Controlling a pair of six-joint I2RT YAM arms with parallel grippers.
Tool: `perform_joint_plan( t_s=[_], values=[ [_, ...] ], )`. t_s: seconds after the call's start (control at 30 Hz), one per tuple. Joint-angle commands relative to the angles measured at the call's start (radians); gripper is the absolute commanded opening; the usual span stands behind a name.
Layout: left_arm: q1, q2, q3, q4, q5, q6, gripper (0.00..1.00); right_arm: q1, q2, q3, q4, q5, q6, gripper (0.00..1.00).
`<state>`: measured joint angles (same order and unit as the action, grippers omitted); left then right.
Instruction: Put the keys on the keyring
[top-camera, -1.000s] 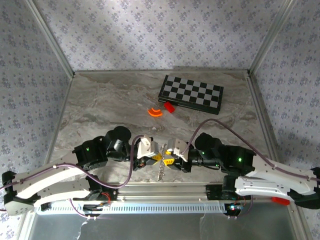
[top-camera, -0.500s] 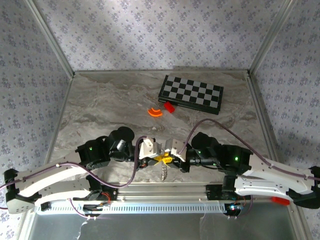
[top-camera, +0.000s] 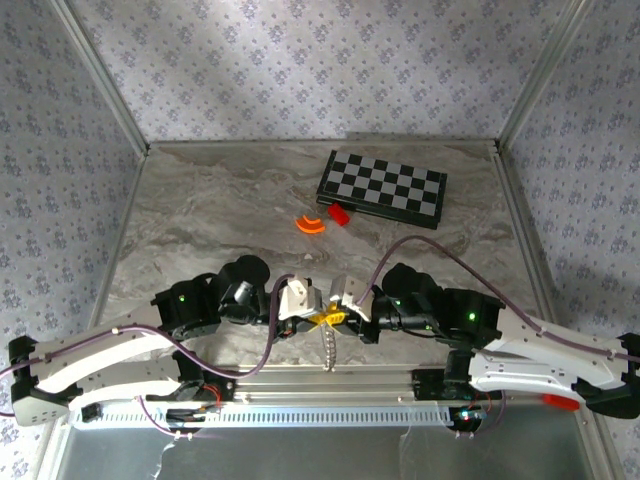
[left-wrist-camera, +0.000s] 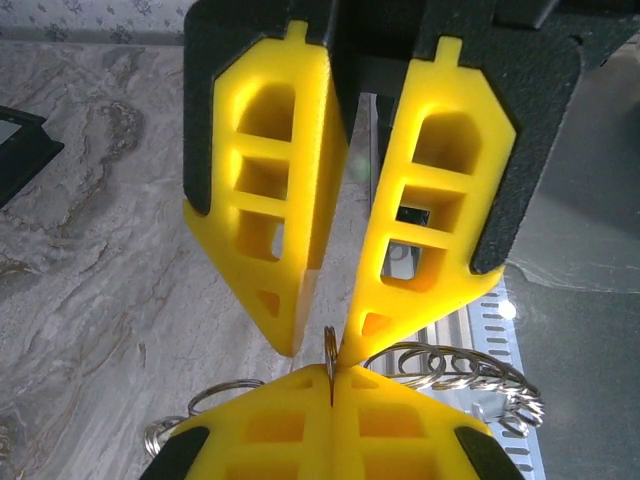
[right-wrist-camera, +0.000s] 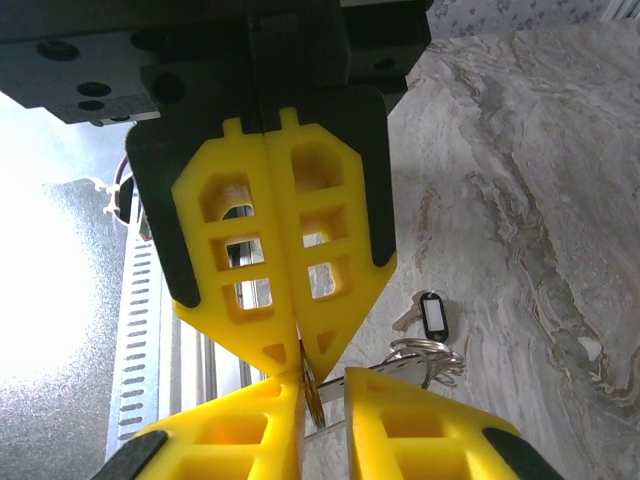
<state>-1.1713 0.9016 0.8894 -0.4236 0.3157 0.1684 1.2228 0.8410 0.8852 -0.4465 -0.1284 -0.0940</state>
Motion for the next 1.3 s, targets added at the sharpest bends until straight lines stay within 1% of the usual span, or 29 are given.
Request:
perform_joint_plan(
  t_s=[0.0, 0.13, 0.3, 0.53, 0.57, 0.83, 0.93, 0.97, 1.0, 1.1, 1.2, 1.23, 1.27],
  values=[
    [-0.010, -0.015, 0.028, 0.042, 0.006, 0.014, 0.00, -0.011, 0.003, 0.020, -0.033, -0.009, 0.016, 0.21],
    [-0.012, -0.012, 0.028, 0.044, 0.003, 0.015, 0.00, -0.015, 0.008, 0.020, -0.037, -0.017, 0.023, 0.21],
    [-0.017, -0.012, 0.024, 0.052, -0.001, 0.013, 0.00, -0.022, 0.013, 0.021, -0.056, -0.039, 0.028, 0.17],
    [-0.022, -0.012, 0.019, 0.061, -0.008, 0.013, 0.00, -0.029, 0.027, 0.028, -0.081, -0.092, 0.027, 0.18],
    [-0.023, -0.012, 0.022, 0.061, -0.007, 0.013, 0.00, -0.029, 0.029, 0.028, -0.081, -0.094, 0.027, 0.17],
    [-0.026, -0.011, 0.031, 0.050, -0.007, 0.019, 0.00, -0.037, 0.036, 0.031, -0.075, -0.089, 0.029, 0.00],
    [-0.026, -0.017, 0.030, 0.055, 0.008, 0.017, 0.00, -0.042, 0.026, 0.033, -0.078, -0.062, 0.030, 0.00],
    [-0.026, -0.022, 0.027, 0.063, 0.017, 0.010, 0.02, -0.044, 0.017, 0.028, -0.071, -0.053, 0.030, 0.00],
    [-0.026, -0.028, 0.024, 0.070, 0.025, 0.003, 0.07, -0.043, 0.005, 0.023, -0.059, -0.044, 0.027, 0.00],
    [-0.026, -0.066, -0.008, 0.119, 0.037, -0.034, 0.30, -0.043, -0.056, -0.019, 0.017, -0.044, 0.020, 0.00],
    [-0.026, -0.126, -0.090, 0.233, 0.027, -0.107, 0.47, -0.045, -0.128, -0.082, 0.150, -0.075, 0.027, 0.00],
    [-0.026, -0.147, -0.114, 0.272, 0.024, -0.129, 0.50, -0.045, -0.144, -0.097, 0.181, -0.087, 0.029, 0.00],
    [-0.026, -0.170, -0.143, 0.318, 0.013, -0.155, 0.50, -0.046, -0.158, -0.111, 0.217, -0.095, 0.033, 0.00]
  ],
)
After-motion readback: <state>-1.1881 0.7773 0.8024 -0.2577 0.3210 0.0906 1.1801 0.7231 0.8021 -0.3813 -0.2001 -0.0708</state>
